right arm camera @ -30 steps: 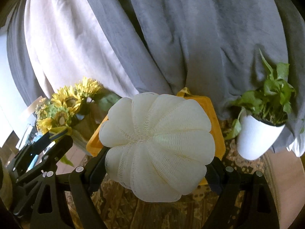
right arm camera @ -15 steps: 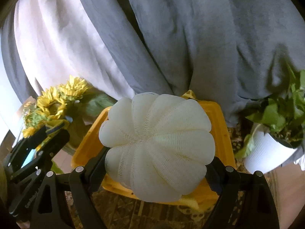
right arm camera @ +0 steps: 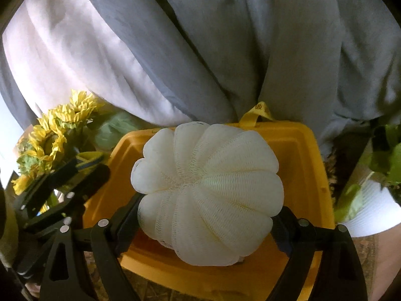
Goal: Organize soft objects
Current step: 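Lift both items over the orange crate and open both tools to drop them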
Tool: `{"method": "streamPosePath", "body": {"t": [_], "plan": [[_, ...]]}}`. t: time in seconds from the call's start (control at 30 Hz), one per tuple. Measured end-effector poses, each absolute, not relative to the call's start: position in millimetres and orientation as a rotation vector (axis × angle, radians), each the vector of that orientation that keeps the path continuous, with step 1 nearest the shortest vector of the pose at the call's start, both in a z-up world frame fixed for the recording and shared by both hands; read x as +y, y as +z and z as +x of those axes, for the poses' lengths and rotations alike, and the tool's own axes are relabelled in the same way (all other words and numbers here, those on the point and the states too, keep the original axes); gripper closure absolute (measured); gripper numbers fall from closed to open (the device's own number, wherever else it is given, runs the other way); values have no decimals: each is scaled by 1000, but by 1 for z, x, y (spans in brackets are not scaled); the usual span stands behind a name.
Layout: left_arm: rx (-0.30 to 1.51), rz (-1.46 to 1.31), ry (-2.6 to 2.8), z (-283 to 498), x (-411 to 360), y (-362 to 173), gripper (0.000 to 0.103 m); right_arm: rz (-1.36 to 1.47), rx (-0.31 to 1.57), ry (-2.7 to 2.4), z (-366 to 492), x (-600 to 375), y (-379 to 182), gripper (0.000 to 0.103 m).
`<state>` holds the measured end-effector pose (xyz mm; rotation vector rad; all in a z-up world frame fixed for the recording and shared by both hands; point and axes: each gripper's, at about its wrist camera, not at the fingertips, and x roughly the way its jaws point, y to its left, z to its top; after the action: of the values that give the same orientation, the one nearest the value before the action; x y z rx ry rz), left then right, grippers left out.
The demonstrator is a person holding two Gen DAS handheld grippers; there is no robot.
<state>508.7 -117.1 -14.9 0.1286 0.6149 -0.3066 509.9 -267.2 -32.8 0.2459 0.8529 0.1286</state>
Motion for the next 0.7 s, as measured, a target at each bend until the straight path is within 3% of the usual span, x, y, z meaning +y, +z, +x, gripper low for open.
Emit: {"method": "streamPosePath", "body": {"t": [0.27, 0.7], "plan": [[666, 129, -271, 521, -121, -25, 33, 236, 849, 99, 514, -273, -32, 10], [626, 141, -216, 489, -116, -2, 25, 176, 795, -3, 485, -272, -14, 10]]}}
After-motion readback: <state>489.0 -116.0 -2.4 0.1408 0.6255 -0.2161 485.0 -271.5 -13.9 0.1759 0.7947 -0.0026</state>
